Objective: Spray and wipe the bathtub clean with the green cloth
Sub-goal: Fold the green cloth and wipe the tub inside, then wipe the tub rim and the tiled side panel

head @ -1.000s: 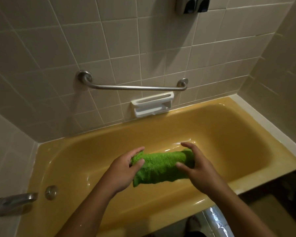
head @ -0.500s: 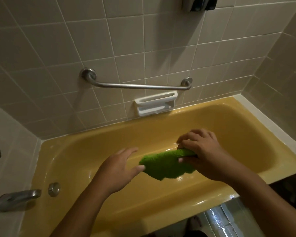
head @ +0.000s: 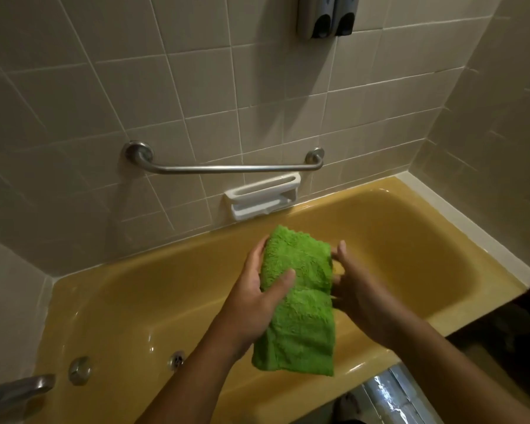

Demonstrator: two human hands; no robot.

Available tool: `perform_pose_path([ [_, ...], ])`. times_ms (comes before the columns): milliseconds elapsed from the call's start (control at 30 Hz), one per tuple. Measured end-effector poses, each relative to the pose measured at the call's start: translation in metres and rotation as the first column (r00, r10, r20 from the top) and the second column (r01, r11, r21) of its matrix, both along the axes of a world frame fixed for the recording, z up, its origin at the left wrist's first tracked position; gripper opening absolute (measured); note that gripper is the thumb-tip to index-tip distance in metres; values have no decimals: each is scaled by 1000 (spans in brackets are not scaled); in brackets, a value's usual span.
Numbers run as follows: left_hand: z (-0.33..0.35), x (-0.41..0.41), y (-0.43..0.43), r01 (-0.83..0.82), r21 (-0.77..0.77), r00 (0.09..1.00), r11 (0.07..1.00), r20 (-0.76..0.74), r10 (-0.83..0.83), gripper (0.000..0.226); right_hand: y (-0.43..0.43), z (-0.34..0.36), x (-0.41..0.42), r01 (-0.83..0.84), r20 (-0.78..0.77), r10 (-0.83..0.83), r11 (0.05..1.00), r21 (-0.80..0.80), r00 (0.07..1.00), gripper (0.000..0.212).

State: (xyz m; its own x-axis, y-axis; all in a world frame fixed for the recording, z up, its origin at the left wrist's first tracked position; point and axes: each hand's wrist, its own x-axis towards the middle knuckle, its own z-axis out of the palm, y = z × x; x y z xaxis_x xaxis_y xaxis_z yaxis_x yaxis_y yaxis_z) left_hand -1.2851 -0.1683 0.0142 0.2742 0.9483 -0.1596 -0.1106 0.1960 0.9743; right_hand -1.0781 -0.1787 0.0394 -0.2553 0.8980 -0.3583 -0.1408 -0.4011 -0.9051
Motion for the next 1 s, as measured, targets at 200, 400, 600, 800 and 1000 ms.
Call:
perform_pose_path([
  [200,-25,8,3,-10,-209,910,978,-407,-78,73,-26,-44,-17,149,125,-155,987,59,980,61],
  [400,-34,14,5,222,-110,840,969,-482,-248,74,-32,-55,-3,203,286,-236,969,140,929,69],
  [600,-37,60,7,358,109,576,927,-808,-127,87,-32,-60,31,158,540,-267,958,241,798,56],
  [800,-32,104,0,443,294,495,847,-868,42,59,-45,-57,81,10,775,-247,955,297,582,48],
  [1000,-29,166,-13,472,373,721,799,-685,-107,48,-83,-49,159,16,798,-412,892,452,440,29],
])
